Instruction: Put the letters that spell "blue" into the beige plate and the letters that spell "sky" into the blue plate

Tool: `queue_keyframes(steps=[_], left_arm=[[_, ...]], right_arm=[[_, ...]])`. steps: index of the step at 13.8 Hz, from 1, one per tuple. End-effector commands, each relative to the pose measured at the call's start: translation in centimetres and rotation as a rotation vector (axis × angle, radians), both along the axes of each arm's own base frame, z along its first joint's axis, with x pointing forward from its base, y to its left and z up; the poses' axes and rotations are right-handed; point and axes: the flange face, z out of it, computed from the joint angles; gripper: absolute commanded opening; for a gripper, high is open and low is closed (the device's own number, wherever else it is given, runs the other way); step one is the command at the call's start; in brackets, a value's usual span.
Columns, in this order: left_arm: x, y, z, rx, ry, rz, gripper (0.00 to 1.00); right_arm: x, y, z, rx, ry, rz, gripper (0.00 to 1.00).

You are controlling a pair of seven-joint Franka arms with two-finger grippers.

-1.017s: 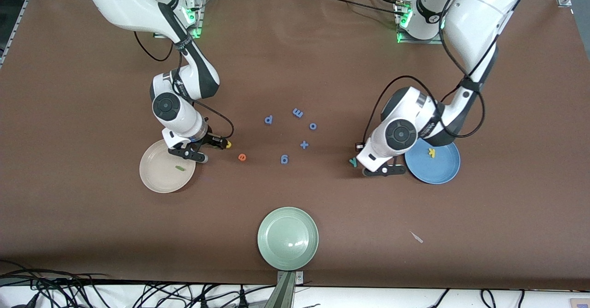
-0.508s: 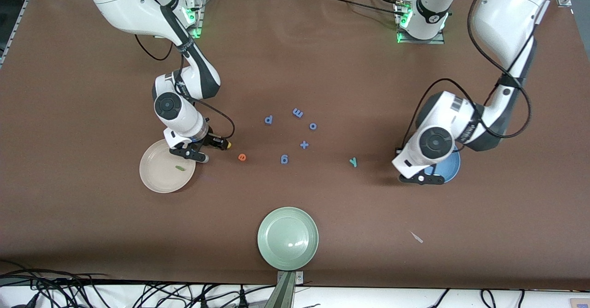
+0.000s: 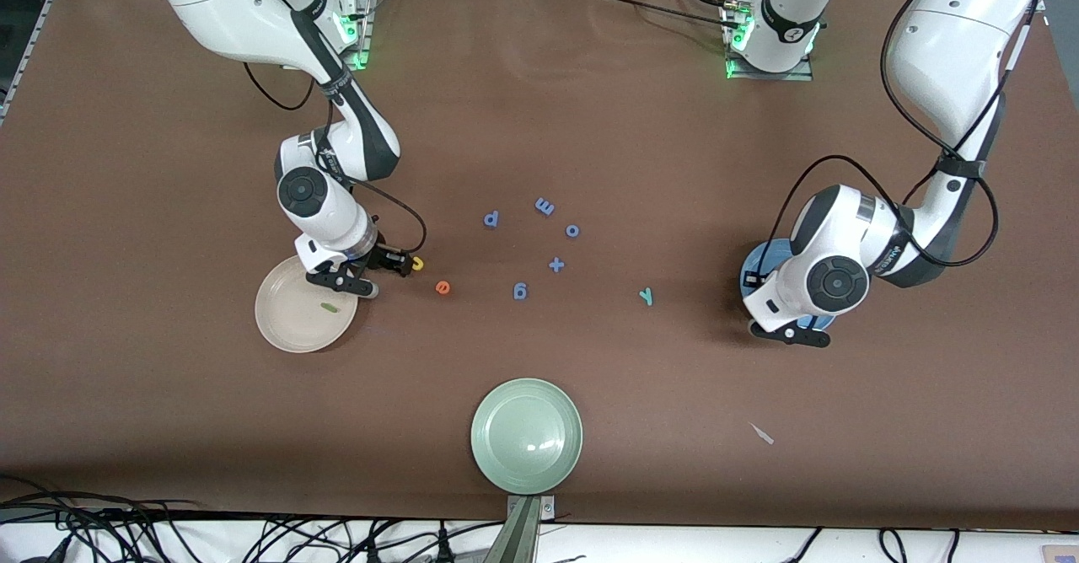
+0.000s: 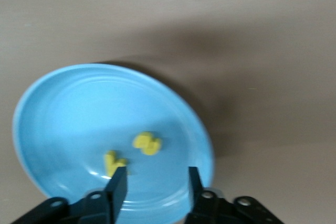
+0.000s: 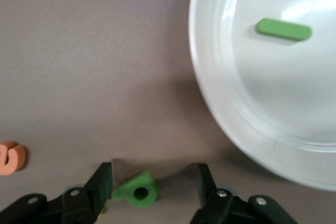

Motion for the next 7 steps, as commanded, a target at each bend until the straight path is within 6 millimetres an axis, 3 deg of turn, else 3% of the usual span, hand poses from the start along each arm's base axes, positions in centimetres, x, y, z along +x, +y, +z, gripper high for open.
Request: queue_keyframes(steps=[1, 2, 4, 7], left_arm=[[0.1, -2.1, 2.2, -0.064, -0.012, 0.016, 1.00], [0.5, -2.6, 2.8, -0.074, -0.024, 0.017, 1.00], [-0.1, -6.3, 3.0, -0.086, -0.031, -0.001, 1.00], [-0.2, -12.8, 2.6, -0.057, -0.067, 0.121, 1.00]], right_arm=[[-0.1, -0.1, 0.5, -0.004, -0.014, 0.025, 0.74], [-0.1, -0.2, 0.3, -0.005, -0.011, 0.020, 0.74], [-0.5, -0.1, -0.3, -0.007, 0.000, 0.008, 0.74], [-0.8, 0.1, -1.0, -0.007, 0.005, -0.003, 0.74]])
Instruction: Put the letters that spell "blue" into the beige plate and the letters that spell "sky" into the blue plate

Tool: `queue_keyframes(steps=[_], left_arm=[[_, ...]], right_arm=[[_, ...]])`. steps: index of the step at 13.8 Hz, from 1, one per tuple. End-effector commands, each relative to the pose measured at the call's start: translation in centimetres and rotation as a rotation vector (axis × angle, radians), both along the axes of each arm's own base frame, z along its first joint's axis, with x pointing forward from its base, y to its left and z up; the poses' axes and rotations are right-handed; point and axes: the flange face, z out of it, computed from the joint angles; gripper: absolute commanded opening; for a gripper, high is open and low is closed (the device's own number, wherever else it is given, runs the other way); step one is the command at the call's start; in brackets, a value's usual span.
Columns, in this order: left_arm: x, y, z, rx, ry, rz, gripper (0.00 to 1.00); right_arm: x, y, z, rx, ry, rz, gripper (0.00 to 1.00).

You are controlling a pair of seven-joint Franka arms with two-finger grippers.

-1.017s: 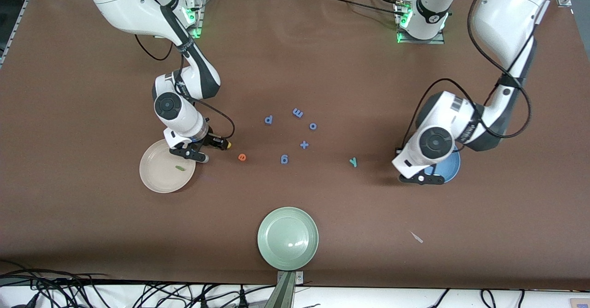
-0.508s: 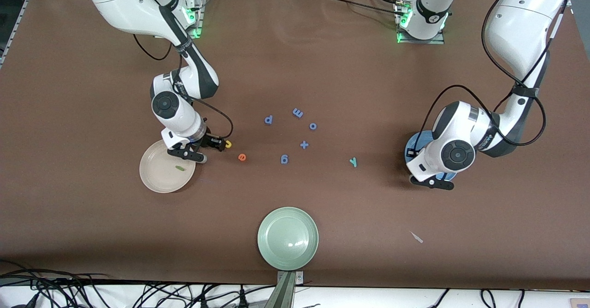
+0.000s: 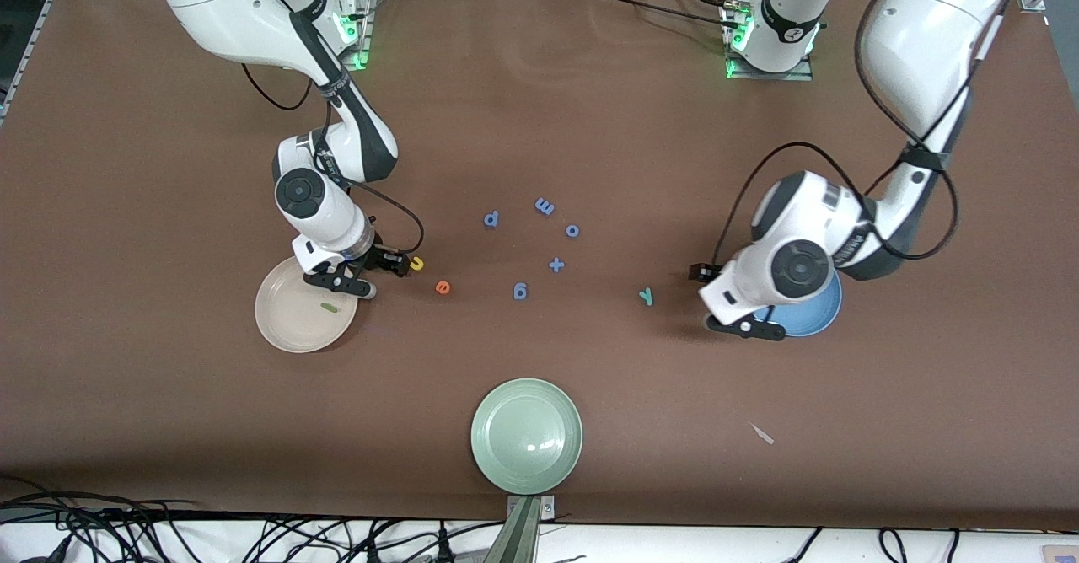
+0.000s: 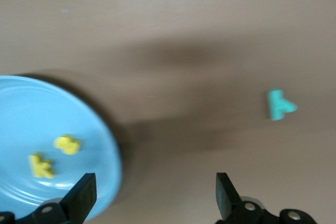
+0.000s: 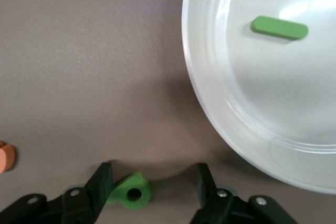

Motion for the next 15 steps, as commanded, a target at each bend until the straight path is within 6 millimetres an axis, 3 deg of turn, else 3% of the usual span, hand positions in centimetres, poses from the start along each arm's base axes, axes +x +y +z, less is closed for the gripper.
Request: queue_keyframes(steps=[1, 4, 8, 13, 15], left_arm=[[0.4, -4.9, -0.3, 0.007, -0.022, 0.113, 1.00], [1.1, -7.1, -1.7, -0.035, -0.098, 0.189, 1.00], [-0.3, -10.4, -4.6, 0.003, -0.149, 0.225, 1.00], [-1.0, -10.4, -8.2, 0.018, -0.157, 0.276, 0.99], [-0.9, -9.6, -8.5, 0.022, -0.151, 0.289, 0.58]], right_arm=[[-0.7, 0.2, -0.9, -0.004, 0.000, -0.018, 0.74], [-1.0, 0.8, -1.2, 0.000, 0.005, -0.053, 0.74], [-1.3, 1.5, -1.2, 0.000, 0.007, -0.056, 0.74], [-1.3, 1.5, -1.2, 0.001, 0.005, -0.043, 0.71], [-1.5, 1.6, -1.4, -0.001, 0.009, -0.042, 0.57]])
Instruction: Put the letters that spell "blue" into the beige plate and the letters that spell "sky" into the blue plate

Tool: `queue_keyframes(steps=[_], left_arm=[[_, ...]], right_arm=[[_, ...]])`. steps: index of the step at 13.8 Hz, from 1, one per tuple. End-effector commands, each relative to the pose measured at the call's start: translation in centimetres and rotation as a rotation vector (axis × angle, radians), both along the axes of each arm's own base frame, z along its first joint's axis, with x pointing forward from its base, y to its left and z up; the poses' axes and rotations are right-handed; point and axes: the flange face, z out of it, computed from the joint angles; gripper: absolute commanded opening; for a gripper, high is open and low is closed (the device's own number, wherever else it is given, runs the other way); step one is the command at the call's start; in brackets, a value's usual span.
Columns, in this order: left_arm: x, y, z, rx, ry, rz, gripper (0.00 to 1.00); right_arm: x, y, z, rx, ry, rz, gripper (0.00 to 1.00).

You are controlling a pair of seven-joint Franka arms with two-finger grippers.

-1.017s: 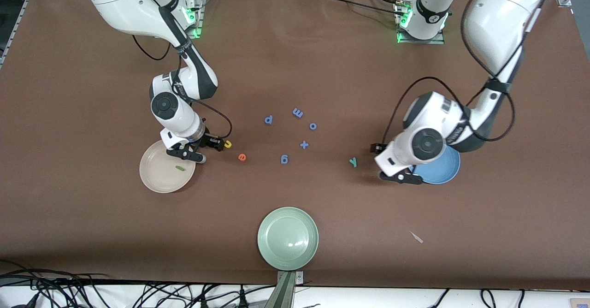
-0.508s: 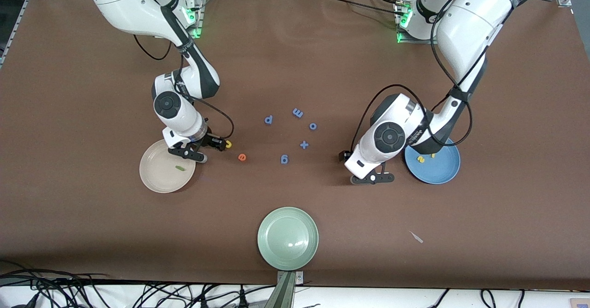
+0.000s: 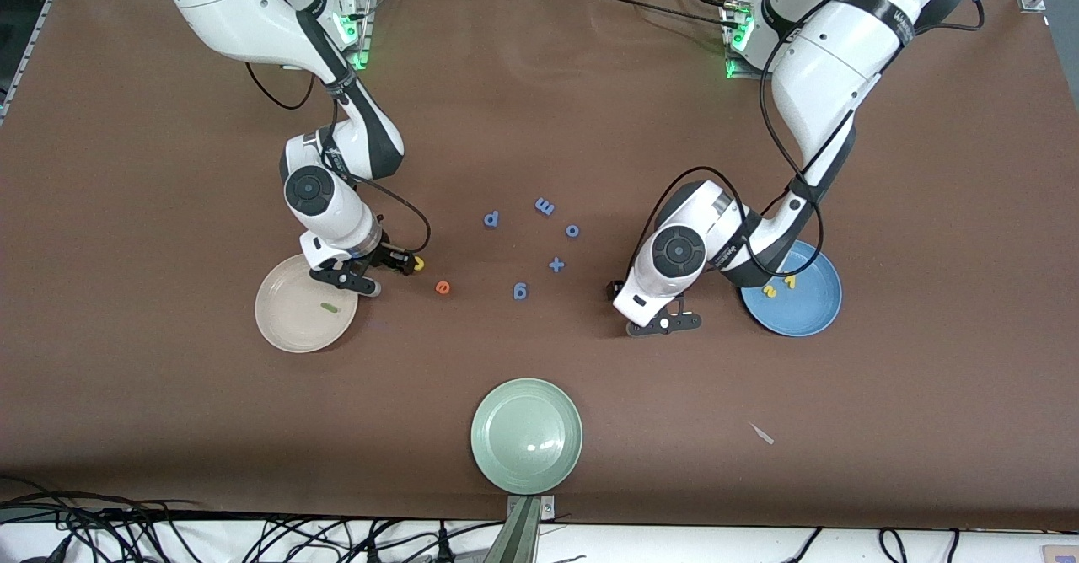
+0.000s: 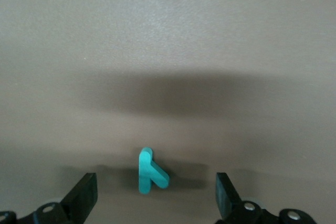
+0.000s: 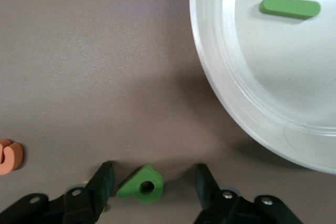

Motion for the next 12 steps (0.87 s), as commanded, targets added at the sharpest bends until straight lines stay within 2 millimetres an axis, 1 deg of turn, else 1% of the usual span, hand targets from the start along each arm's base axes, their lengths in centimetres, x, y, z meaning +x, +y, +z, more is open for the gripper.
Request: queue_keyframes(steps=[1, 2, 3, 4, 5, 6, 7, 9, 10, 11, 12], left_arm=[[0.2, 0.5, -0.3, 0.015, -0.016, 0.018, 0.38], [0.2, 0.6, -0.2, 0.015, -0.016, 0.019, 0.22], [0.3, 0.7, -0.1, 0.015, -0.016, 0.022, 0.10], [0.5, 0.9, 0.1, 0.014, -0.018, 0.028, 0.02], [0.5, 1.0, 0.2, 0.011, -0.012, 0.034, 0.00], [1.0, 1.8, 0.4, 0.009, -0.011, 0.046, 0.00], [1.4, 2.6, 0.6, 0.009, -0.012, 0.051, 0.00], [1.4, 2.8, 0.8, 0.015, -0.005, 0.051, 0.00], [1.5, 2.9, 1.2, 0.024, 0.001, 0.052, 0.00], [1.7, 3.1, 1.8, 0.030, 0.004, 0.054, 0.00], [2.0, 3.8, 2.5, 0.038, 0.003, 0.059, 0.00]], right_arm=[[-0.9, 0.5, -1.1, -0.003, 0.007, -0.004, 0.53], [-1.0, 0.5, -1.1, -0.004, 0.010, -0.007, 0.51], [-0.9, 0.6, -1.1, -0.003, 0.009, -0.007, 0.51], [-0.9, 0.5, -1.0, -0.003, 0.009, -0.007, 0.51], [-0.9, 0.5, -1.0, -0.003, 0.009, -0.005, 0.50], [-0.9, 0.5, -1.0, -0.003, 0.009, -0.001, 0.46], [-0.9, 0.5, -1.0, -0.004, 0.008, 0.003, 0.39], [-0.8, 0.5, -0.9, -0.003, 0.005, 0.007, 0.22], [-0.8, 0.5, -0.7, -0.002, 0.002, 0.012, 0.12], [-0.7, 0.5, -0.5, -0.002, 0.000, 0.018, 0.08], [-0.5, 0.4, -0.2, -0.002, -0.004, 0.034, 0.08]])
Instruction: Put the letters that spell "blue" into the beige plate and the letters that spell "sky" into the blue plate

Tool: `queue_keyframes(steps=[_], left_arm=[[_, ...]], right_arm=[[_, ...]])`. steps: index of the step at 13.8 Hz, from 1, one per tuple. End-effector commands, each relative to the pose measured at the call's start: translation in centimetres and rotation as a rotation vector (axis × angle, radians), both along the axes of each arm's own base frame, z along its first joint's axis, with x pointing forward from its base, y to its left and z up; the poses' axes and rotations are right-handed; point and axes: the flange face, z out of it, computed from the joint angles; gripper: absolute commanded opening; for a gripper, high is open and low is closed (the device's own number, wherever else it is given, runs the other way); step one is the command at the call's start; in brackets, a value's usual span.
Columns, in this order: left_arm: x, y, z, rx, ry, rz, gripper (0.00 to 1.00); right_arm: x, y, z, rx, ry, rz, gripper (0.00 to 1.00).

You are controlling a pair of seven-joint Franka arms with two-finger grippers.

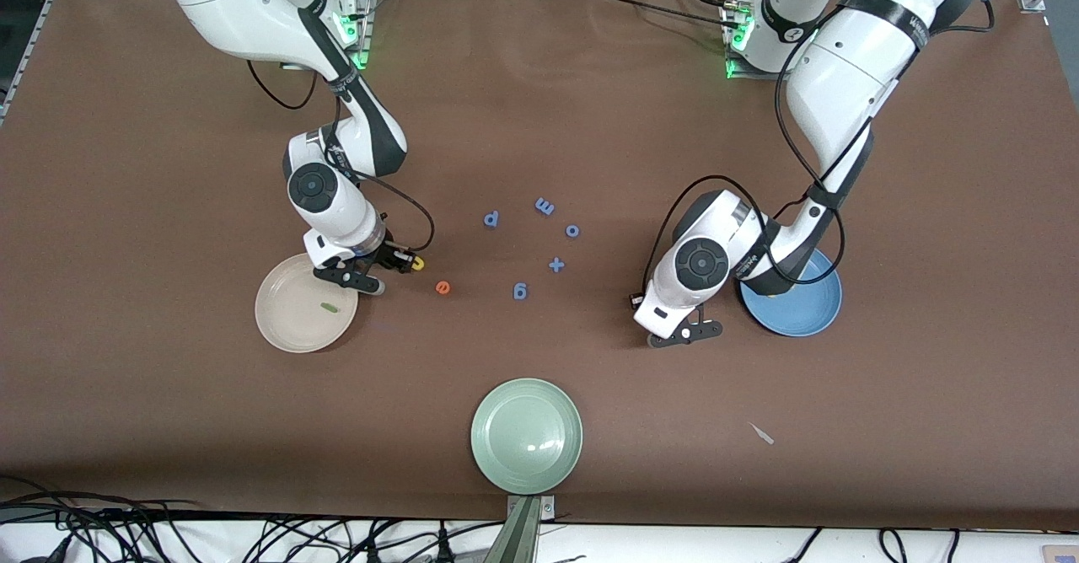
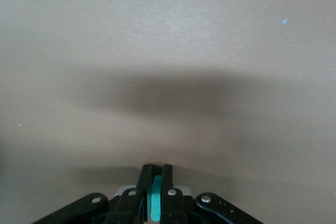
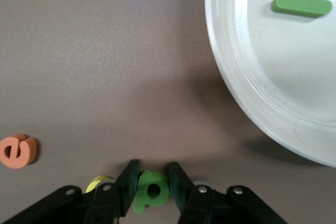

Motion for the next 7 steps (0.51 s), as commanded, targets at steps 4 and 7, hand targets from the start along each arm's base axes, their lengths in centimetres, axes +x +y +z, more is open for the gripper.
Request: queue_keyframes(steps=[4, 7], left_arm=[[1.4, 4.0, 4.4, 0.042, 0.023, -0.075, 0.00], [2.2, 6.5, 7.6, 0.070, 0.054, -0.158, 0.00]], right_arm=[[2.1, -0.9, 3.0, -0.035, 0.064, 0.094, 0.08], [5.1, -4.4, 5.4, -0.062, 0.077, 0.197, 0.08]])
